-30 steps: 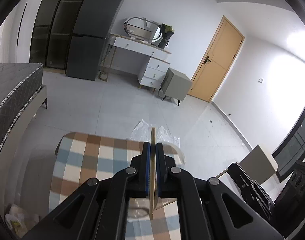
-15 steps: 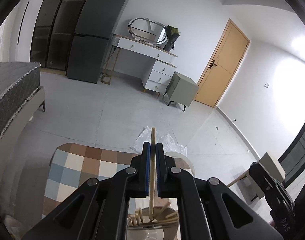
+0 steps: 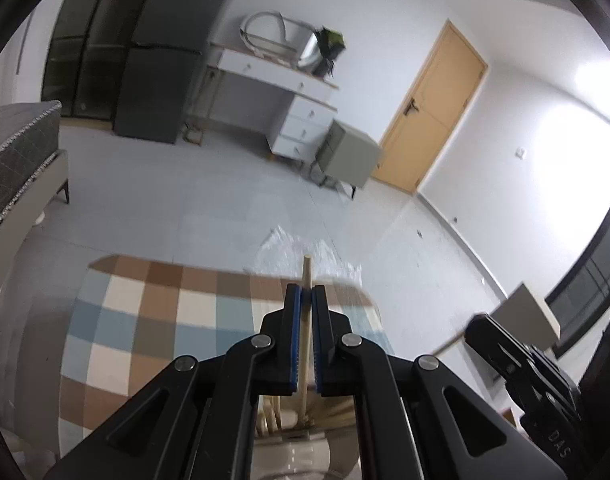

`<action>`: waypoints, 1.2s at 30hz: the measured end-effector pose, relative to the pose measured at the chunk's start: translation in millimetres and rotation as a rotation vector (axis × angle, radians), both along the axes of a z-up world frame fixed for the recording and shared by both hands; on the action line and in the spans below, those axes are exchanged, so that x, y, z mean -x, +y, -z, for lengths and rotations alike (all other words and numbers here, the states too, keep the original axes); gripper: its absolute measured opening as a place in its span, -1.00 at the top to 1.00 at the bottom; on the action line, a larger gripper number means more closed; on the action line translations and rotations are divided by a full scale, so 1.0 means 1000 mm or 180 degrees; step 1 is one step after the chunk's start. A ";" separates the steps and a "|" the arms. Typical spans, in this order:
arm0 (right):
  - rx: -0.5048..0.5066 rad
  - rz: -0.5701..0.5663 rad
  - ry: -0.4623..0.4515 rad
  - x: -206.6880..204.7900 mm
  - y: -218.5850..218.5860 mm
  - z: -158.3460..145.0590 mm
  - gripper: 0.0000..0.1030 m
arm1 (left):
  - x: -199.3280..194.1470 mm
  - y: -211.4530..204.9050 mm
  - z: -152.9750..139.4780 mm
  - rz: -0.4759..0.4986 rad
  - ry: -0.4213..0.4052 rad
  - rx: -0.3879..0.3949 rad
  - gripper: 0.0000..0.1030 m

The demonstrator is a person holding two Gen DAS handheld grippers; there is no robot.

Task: Organize utensils
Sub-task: 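Open both tools over the holder to drop the chopsticks inside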

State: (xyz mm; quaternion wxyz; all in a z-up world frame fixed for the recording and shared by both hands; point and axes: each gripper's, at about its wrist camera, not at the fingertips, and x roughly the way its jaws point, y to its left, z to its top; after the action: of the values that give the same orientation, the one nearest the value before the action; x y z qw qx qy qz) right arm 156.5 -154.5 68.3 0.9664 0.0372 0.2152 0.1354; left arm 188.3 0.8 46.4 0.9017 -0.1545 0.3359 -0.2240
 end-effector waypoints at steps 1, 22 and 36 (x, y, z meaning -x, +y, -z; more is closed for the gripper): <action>-0.0012 0.0001 0.0038 -0.001 0.000 0.003 0.93 | 0.003 -0.001 0.001 0.0019 -0.0017 -0.0037 0.99; -0.0311 0.0178 0.0379 0.065 -0.024 0.019 -0.02 | 0.073 0.012 -0.022 -0.0212 0.0179 -0.0421 -0.14; -0.0270 0.0330 -0.0339 0.152 -0.017 -0.022 -0.68 | 0.153 0.029 -0.069 -0.0872 -0.0644 -0.0607 -0.71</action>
State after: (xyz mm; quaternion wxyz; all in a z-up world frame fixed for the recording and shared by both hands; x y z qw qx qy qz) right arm 4.5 -171.6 90.0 0.9798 0.0819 0.1553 0.0960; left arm 35.2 30.2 115.6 0.9635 -0.0893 0.2391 -0.0807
